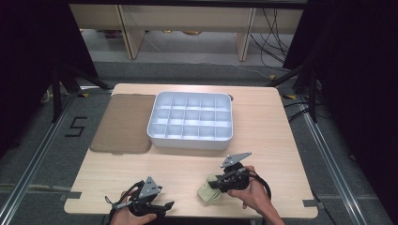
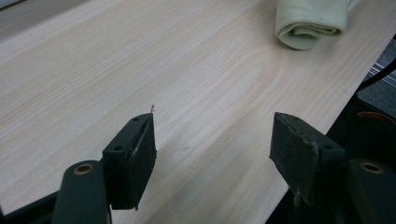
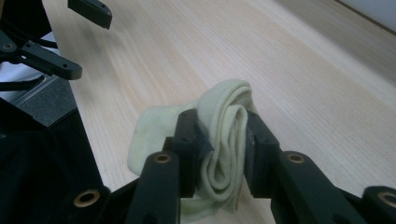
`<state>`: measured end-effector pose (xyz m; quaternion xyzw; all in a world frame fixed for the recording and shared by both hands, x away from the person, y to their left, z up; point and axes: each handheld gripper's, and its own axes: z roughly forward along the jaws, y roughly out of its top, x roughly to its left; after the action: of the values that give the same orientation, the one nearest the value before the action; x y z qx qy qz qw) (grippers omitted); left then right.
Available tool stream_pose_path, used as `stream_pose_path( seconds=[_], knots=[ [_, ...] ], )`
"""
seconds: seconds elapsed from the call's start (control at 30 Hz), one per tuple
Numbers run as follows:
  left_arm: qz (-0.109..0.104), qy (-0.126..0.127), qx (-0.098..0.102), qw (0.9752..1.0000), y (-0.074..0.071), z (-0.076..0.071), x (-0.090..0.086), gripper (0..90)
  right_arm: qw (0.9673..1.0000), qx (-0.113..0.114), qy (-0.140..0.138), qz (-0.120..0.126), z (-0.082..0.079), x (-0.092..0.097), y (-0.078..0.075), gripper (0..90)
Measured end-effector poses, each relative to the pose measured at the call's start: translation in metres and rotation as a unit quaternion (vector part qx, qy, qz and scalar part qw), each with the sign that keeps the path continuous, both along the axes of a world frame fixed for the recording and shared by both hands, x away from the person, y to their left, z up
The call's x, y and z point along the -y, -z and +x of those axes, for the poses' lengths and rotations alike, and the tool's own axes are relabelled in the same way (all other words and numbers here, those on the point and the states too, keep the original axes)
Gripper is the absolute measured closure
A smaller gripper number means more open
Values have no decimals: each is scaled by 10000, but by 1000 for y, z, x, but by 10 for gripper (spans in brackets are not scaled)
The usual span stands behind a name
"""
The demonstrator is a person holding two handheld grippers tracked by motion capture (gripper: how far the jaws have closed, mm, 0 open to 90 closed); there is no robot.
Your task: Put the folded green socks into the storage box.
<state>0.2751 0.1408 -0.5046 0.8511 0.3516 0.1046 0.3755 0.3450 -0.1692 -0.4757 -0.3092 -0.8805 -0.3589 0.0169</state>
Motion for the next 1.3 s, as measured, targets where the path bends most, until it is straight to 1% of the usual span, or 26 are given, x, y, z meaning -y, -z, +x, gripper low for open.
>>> stream_pose_path(
  seconds=[0.03,0.07,0.1,0.13,0.17,0.23,0.3,0.4,0.43,0.47,0.5,0.57,0.63,0.73,0.8,0.83,0.87,0.9,0.93,0.97,1.0,1.07,1.13,1.23,1.27,1.3],
  knots=[
    [20,-24,-6,10000,-1,0,0,308,9999,-89,128,-15,-2,0,-2,709],
    [27,27,-18,10000,-1,0,-1,308,9998,-107,151,-16,-2,1,-3,708],
    [7,-33,-11,10000,-1,1,-1,308,9998,-130,135,-25,-1,2,-4,709],
    [23,-7,-5,10000,-1,1,-2,308,9999,-71,149,-22,1,4,-5,709],
    [121,80,64,9999,-1,3,-3,308,9997,-89,197,-64,3,4,-7,709],
    [122,91,70,9999,-1,3,-3,309,9998,-47,144,-109,5,5,-8,709],
    [158,127,82,9998,-1,3,-4,308,9996,-48,78,-251,9,3,-13,709],
    [62,81,46,9999,-1,2,-3,308,9994,-57,118,-311,12,3,-17,709],
    [102,119,48,9999,-2,2,-4,308,9995,-31,44,-314,14,3,-19,709],
    [28,39,12,10000,-1,2,-4,307,9991,-98,159,-381,14,3,-22,709],
    [133,95,78,9998,-1,3,-5,307,9990,-54,137,-414,17,3,-25,709],
    [122,97,71,9999,-1,4,-5,303,9990,-81,81,-431,20,3,-29,709],
    [106,127,41,9999,-1,4,-5,287,9984,27,79,-552,26,5,-37,708],
    [75,130,53,9999,-1,4,-5,275,9984,56,28,-553,29,7,-41,708],
    [83,89,80,9999,-2,4,-5,258,9976,103,133,-670,32,8,-48,708],
    [1,97,54,9999,-2,4,-5,258,9976,103,133,-670,32,8,-48,708],
    [-10,71,45,10000,-2,3,-5,254,9977,10,178,-650,32,8,-50,708],
    [-67,2,-1,10000,-2,3,-4,250,9975,118,103,-685,35,10,-52,708],
    [-90,-12,-6,10000,-2,3,-4,250,9976,91,158,-670,36,10,-52,708],
    [-53,51,25,10000,-2,3,-5,250,9974,101,184,-695,38,11,-55,708],
    [-20,97,53,9999,-2,4,-5,251,9968,-48,290,-741,39,12,-60,708],
    [-6,94,53,9999,-2,4,-5,251,9970,38,213,-738,42,14,-61,708],
    [27,122,55,9999,-3,4,-5,251,9969,-9,280,-732,44,14,-66,708],
    [26,124,65,9999,-3,4,-6,256,9966,71,309,-765,48,17,-74,708],
    [-45,37,8,10000,-2,3,-5,255,9967,101,323,-738,51,18,-77,708],
    [-54,13,19,10000,-2,4,-5,255,9964,35,405,-743,51,18,-80,708]
  ],
)
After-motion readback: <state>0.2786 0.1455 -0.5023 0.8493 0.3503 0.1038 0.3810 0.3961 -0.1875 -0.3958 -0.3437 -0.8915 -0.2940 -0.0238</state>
